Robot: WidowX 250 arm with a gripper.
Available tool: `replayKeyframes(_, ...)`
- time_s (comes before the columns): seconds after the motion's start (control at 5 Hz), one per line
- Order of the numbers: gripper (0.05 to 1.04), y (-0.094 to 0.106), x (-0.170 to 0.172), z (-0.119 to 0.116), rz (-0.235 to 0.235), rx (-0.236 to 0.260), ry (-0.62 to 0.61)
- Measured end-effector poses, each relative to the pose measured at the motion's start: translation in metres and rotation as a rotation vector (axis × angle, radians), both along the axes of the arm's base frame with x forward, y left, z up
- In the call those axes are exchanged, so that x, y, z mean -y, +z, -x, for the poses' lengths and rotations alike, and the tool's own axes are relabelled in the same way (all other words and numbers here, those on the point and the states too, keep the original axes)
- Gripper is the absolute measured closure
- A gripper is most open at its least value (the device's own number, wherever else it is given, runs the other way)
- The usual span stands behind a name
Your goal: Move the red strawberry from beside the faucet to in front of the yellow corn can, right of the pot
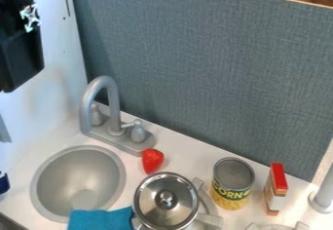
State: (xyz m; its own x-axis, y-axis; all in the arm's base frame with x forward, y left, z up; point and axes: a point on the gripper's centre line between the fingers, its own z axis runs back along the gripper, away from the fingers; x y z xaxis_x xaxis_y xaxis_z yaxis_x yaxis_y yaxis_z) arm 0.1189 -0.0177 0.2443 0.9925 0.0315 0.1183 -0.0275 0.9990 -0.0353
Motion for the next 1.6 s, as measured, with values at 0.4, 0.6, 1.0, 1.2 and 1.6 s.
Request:
replayKeyframes(0.4,0.083,-0.043,-0.014,-0.049,-0.04,-0.068,-0.141)
replayKeyframes(0.6,0.083,-0.086,-0.017,-0.092,-0.063,-0.009,-0.121)
replayKeyframes(1.0,0.083,-0.179,-0.017,-0.158,-0.041,0.08,0.023)
replayKeyframes(1.2,0.083,-0.222,-0.023,-0.166,-0.061,0.031,0.093)
replayKeyframes(1.6,0.083,-0.261,-0.039,-0.2,-0.104,0.118,0.062)
